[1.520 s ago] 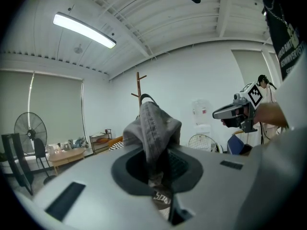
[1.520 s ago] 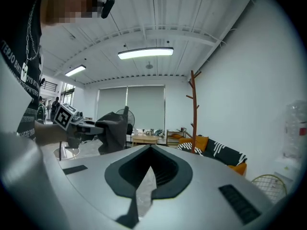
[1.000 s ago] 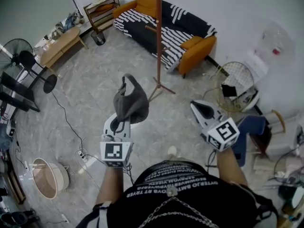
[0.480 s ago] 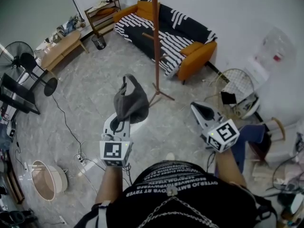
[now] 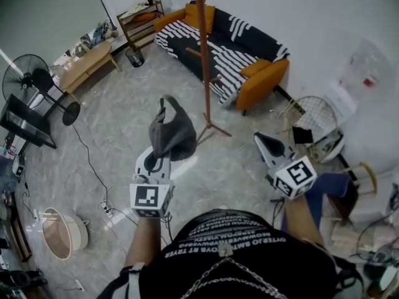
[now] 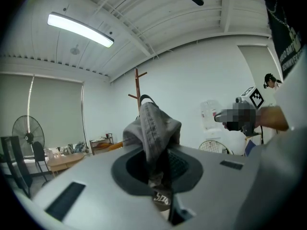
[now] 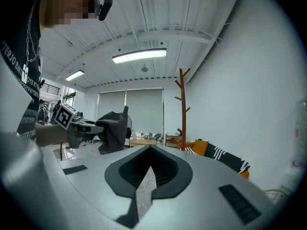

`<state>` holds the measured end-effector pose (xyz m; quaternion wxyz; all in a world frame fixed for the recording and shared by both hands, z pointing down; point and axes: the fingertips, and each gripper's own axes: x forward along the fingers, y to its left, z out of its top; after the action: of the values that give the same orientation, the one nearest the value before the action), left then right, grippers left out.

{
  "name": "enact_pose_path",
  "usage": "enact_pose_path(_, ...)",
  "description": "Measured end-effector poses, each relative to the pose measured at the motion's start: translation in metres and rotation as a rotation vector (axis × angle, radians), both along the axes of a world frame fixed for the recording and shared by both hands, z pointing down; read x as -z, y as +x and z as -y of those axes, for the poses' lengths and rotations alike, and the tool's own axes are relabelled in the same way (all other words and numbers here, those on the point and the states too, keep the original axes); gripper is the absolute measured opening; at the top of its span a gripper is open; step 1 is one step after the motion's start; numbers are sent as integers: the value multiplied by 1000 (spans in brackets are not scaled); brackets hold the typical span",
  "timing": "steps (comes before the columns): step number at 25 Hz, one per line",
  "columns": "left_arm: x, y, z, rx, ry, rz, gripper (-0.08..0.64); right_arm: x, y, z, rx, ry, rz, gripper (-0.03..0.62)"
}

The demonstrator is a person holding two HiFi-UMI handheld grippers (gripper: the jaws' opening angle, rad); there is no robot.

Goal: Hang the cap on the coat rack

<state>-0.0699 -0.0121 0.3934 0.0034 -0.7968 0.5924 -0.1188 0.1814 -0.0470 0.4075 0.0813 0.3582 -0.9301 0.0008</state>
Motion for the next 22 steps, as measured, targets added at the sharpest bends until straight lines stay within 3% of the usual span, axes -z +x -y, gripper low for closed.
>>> enact_pose_path(6,-3,2,-7,28,-19,58,25,-7,12,8,-8,-25,21,-9)
enact_pose_path(12,-13,-5,-16,50,-36,39,25,-16,3,7,11,-41,34,-9)
enact_pose_path(22,-7,-19,18,-22,-23,64,25,-10,-22,22,-12,-31,31,-9)
